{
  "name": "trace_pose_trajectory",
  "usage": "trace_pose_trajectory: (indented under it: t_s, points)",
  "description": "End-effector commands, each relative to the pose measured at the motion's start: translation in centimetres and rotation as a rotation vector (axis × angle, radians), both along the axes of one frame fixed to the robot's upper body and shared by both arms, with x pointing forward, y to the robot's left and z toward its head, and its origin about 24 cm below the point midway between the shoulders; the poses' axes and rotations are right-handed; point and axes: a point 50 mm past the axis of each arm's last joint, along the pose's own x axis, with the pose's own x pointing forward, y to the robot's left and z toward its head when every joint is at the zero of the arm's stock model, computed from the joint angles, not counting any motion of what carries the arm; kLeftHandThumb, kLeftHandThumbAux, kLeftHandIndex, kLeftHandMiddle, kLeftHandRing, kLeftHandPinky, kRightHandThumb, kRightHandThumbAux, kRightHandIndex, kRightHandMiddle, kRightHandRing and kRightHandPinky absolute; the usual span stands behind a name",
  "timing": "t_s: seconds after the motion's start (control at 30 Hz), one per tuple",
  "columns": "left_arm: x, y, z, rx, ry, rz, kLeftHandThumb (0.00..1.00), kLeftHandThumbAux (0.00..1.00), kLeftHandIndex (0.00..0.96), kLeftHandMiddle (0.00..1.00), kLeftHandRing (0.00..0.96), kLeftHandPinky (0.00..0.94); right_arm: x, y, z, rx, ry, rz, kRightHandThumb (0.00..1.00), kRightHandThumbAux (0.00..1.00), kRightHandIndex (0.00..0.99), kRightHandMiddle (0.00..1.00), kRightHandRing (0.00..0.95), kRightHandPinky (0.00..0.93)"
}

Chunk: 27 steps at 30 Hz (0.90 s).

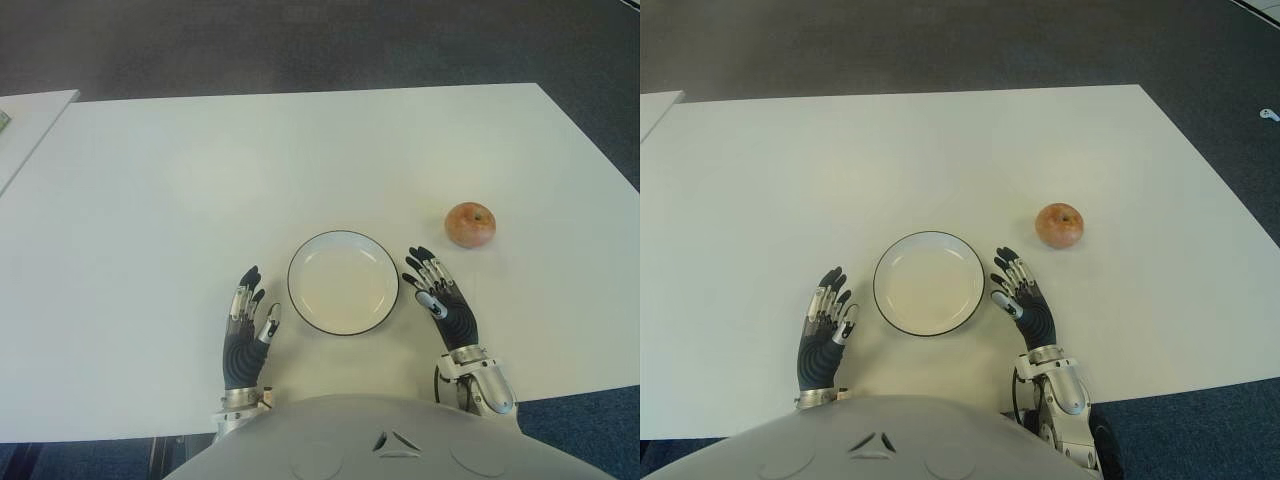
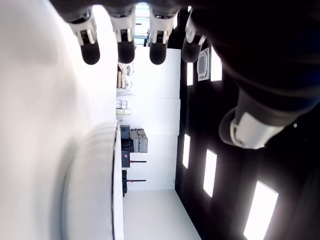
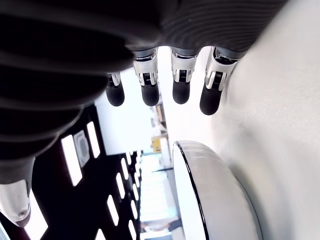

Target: Put the apples into the plate.

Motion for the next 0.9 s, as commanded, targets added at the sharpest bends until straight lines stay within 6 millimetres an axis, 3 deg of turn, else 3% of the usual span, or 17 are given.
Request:
trace_pose_trajectory:
  t_s: [0.03,0.37,0.47,0.77,0.9]
  points:
    - [-0.1,-0.3,-0.4,0.0,0.033,0.012,0.098,0.565,0.0,0.006,0.0,0.022,-0.4,-0.1,-0.7,0.002,0.047,-0.006,0.137,0.556,0.0,0.005,0.0,0.0]
    - [-0.1,-0.5,-0.5,-0.02,0.057,0.023,0.105,0.552,0.0,0.006,0.0,0.019,0.5,-1.0,1.4,-0.032,-0.05,-0.037,0.13,0.565,0.007,0.018,0.0,0.0]
    - [0.0,-0.7,-0.4,-0.023,0.05,0.021,0.111,0.55,0.0,0.008,0.0,0.019,1.2,-1.7,3.3,-0.049,-0.114,-0.04,0.13,0.571,0.009,0.018,0.0,0.0]
    - [0.2,-1.1,-0.2,-0.009,0.042,0.009,0.113,0.573,0.0,0.014,0.0,0.04,2.0,-1.9,5.5,-0.11,-0.229,-0.012,0.128,0.641,0.008,0.012,0.0,0.007]
    - [0.5,-1.2,-0.2,0.003,0.022,0.01,0.094,0.579,0.0,0.017,0.001,0.039,2.5,-1.6,6.7,-0.266,-0.361,-0.016,0.159,0.655,0.017,0.016,0.0,0.008]
